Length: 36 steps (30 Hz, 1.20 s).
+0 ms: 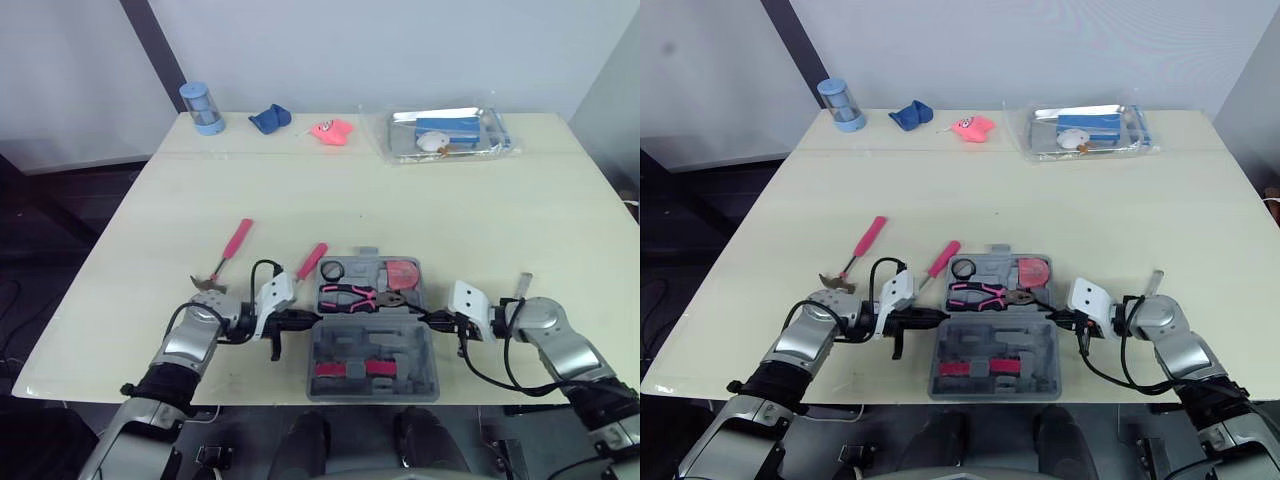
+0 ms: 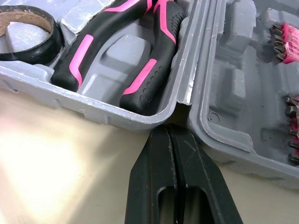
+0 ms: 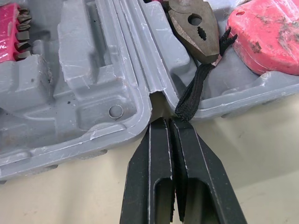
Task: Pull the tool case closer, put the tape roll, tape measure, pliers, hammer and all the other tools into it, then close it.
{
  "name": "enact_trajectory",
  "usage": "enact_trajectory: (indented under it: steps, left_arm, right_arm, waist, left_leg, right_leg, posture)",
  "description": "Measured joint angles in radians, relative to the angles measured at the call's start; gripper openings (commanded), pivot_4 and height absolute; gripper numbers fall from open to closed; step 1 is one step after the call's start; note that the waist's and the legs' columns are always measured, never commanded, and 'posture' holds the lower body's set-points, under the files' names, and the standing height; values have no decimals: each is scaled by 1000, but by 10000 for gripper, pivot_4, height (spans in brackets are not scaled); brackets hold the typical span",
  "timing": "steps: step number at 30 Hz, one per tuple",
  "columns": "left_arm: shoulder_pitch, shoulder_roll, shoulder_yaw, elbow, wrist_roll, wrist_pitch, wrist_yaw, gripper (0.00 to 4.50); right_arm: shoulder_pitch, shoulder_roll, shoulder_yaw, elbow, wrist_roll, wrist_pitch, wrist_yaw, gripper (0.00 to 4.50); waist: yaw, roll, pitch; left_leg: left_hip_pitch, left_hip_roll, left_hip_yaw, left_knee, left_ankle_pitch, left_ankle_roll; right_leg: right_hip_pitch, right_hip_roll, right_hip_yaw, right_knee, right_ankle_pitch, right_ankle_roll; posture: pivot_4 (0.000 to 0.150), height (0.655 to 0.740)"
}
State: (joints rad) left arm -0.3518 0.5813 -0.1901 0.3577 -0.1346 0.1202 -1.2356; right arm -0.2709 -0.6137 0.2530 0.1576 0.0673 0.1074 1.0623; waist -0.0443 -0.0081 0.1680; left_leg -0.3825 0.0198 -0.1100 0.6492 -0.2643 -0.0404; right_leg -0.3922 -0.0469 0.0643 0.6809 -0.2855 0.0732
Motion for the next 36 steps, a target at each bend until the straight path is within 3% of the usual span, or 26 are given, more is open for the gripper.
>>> enact_trajectory:
  steps: [36]
  left_arm:
    - [-40, 1, -5, 31, 35, -19, 61, 0]
  right_arm:
    - [-52, 59, -4, 71, -43, -32, -68, 1258]
  waist:
    - [-16, 0, 0]
  left_leg:
    - [1, 0, 0, 0, 0, 0]
  right_leg:
    - [0, 0, 0, 1, 0, 0]
  posture:
    - [1500, 7400]
